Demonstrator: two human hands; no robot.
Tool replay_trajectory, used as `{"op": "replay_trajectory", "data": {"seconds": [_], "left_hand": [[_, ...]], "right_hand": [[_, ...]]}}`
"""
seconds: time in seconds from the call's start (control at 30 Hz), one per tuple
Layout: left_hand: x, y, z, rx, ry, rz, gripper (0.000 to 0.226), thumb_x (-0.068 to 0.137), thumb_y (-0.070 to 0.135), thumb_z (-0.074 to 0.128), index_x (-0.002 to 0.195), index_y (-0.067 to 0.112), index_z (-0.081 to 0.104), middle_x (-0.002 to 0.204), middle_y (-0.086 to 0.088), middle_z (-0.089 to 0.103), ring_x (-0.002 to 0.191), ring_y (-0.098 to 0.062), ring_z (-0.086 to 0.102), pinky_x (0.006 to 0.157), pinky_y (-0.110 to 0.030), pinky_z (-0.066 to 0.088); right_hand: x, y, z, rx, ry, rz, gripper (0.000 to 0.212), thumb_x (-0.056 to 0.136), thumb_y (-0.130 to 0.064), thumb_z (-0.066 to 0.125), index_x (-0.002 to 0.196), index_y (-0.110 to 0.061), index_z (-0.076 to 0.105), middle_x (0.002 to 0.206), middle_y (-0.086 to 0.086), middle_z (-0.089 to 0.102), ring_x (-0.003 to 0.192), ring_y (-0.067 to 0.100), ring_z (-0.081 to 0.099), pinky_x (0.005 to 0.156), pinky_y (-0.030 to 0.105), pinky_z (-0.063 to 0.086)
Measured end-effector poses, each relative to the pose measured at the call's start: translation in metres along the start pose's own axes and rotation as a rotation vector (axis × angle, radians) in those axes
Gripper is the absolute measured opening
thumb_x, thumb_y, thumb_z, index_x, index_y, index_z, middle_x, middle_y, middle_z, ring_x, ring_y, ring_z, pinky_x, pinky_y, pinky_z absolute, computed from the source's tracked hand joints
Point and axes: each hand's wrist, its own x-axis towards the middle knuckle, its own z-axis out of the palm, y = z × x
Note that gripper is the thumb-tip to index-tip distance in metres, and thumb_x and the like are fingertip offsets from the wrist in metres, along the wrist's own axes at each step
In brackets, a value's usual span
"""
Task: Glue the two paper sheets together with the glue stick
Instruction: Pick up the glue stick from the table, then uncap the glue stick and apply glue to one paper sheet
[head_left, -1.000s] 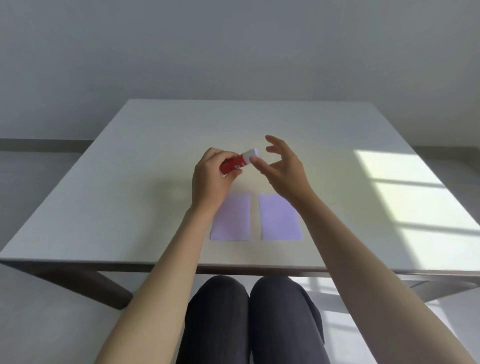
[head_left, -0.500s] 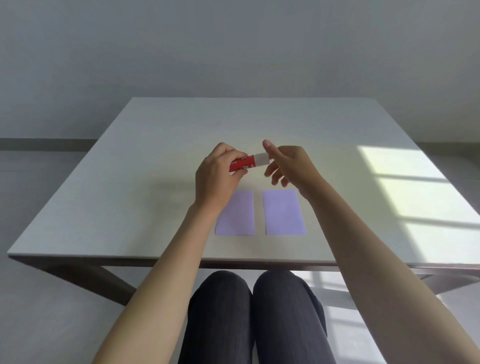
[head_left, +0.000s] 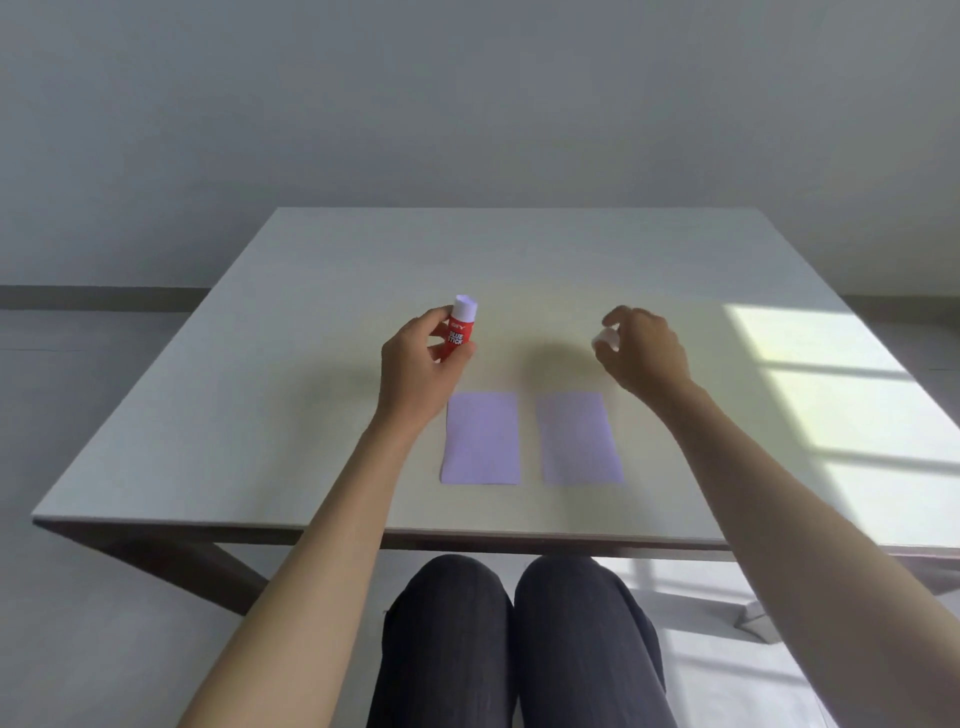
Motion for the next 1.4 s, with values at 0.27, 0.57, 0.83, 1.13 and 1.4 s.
{"op": "replay_trajectory", "data": {"seconds": [0.27, 0.57, 0.83, 1.13, 1.4], "left_hand": [[0.001, 0.017, 0.007, -0.353, 0.076, -0.201, 0.01, 0.072, 0.02, 0.072, 0.078, 0.013, 0.067, 0.066, -0.003, 0.069, 0.065, -0.008, 0.063, 0.076, -0.027, 0.051], [-0.004, 0.049, 0.034, -0.933, 0.244, -0.385, 0.024, 0.074, 0.012, 0.076, 0.089, 0.003, 0.06, 0.107, -0.025, 0.066, 0.092, -0.03, 0.07, 0.075, -0.032, 0.058], [-0.014, 0.06, 0.034, -0.842, 0.04, -0.227, 0.01, 0.072, 0.015, 0.077, 0.079, 0.015, 0.069, 0.094, -0.011, 0.071, 0.104, -0.031, 0.067, 0.092, -0.04, 0.054], [-0.013, 0.066, 0.033, -0.839, 0.108, -0.234, 0.01, 0.076, 0.017, 0.075, 0.086, 0.015, 0.074, 0.088, 0.0, 0.074, 0.09, -0.013, 0.068, 0.084, -0.016, 0.05], [-0.014, 0.064, 0.029, -0.836, 0.095, -0.208, 0.01, 0.077, 0.018, 0.073, 0.072, 0.026, 0.074, 0.092, -0.005, 0.075, 0.096, -0.02, 0.068, 0.093, -0.028, 0.048]], "right_hand": [[-0.013, 0.005, 0.006, -0.266, -0.03, -0.118, 0.052, 0.089, -0.018, 0.05, 0.138, -0.012, 0.035, 0.124, 0.018, 0.052, 0.101, 0.039, 0.057, 0.078, 0.04, 0.042], [-0.063, -0.073, 0.003, 1.424, -0.267, -0.015, 0.023, 0.095, -0.013, 0.052, 0.117, -0.012, 0.053, 0.089, 0.011, 0.059, 0.06, 0.019, 0.064, 0.06, 0.028, 0.053], [-0.056, -0.074, 0.0, 1.399, -0.361, 0.467, 0.056, 0.093, -0.054, 0.04, 0.053, -0.015, 0.045, 0.042, -0.006, 0.027, 0.031, 0.01, 0.02, 0.033, 0.017, 0.017], [-0.057, -0.057, -0.012, 1.66, -0.462, 0.211, 0.025, 0.098, -0.026, 0.045, 0.088, -0.007, 0.059, 0.052, -0.003, 0.044, 0.045, 0.013, 0.043, 0.045, 0.019, 0.039], [-0.057, -0.057, -0.014, 1.565, -0.442, 0.189, 0.028, 0.095, -0.035, 0.049, 0.095, -0.009, 0.059, 0.06, 0.0, 0.056, 0.048, 0.014, 0.049, 0.049, 0.022, 0.041]]}}
